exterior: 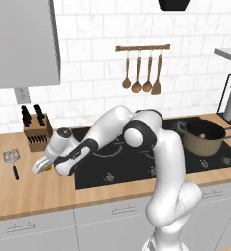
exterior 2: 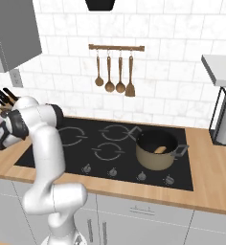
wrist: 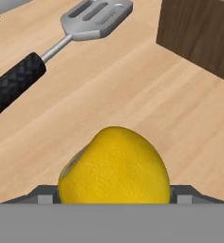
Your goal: Put the lemon and sweet potato in the pot. Retrieve the spatula and lightly stir the vegetables in the pot.
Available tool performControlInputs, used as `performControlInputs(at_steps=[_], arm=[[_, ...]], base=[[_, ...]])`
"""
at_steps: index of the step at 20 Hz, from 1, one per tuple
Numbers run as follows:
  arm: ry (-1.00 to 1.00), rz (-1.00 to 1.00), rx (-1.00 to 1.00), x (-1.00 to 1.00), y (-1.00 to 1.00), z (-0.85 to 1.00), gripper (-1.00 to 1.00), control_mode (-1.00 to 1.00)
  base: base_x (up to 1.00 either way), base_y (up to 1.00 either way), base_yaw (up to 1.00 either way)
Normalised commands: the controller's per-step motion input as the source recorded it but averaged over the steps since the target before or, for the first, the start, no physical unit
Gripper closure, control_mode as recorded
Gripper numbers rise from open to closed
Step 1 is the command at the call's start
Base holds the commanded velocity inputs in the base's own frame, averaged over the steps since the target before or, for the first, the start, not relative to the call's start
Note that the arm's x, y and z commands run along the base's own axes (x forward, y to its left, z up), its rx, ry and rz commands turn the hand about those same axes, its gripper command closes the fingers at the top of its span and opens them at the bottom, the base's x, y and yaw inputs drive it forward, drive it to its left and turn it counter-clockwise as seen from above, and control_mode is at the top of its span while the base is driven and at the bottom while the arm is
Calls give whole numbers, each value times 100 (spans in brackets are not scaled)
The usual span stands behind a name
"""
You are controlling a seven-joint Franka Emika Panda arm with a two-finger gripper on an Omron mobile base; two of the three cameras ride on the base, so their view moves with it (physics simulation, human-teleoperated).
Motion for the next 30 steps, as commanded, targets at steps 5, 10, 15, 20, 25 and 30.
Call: performControlInputs(at_steps=[5, 10, 15, 20, 25, 30], arm=[[-3, -3, 2, -12, -23, -2, 100, -100], [-8, -1, 6, -47, -65, 33, 100, -100], [-4, -8, 6, -21, -97, 83, 100, -100], [-5, -11, 11, 1, -89, 100, 100, -100], [0, -13, 10, 22, -65, 100, 100, -100], [0, -16, 7, 45, -52, 100, 100, -100]], base=[[0, 0, 0], [0, 0, 0], [0, 0, 0], [0, 0, 0], [0, 0, 0], [0, 0, 0]])
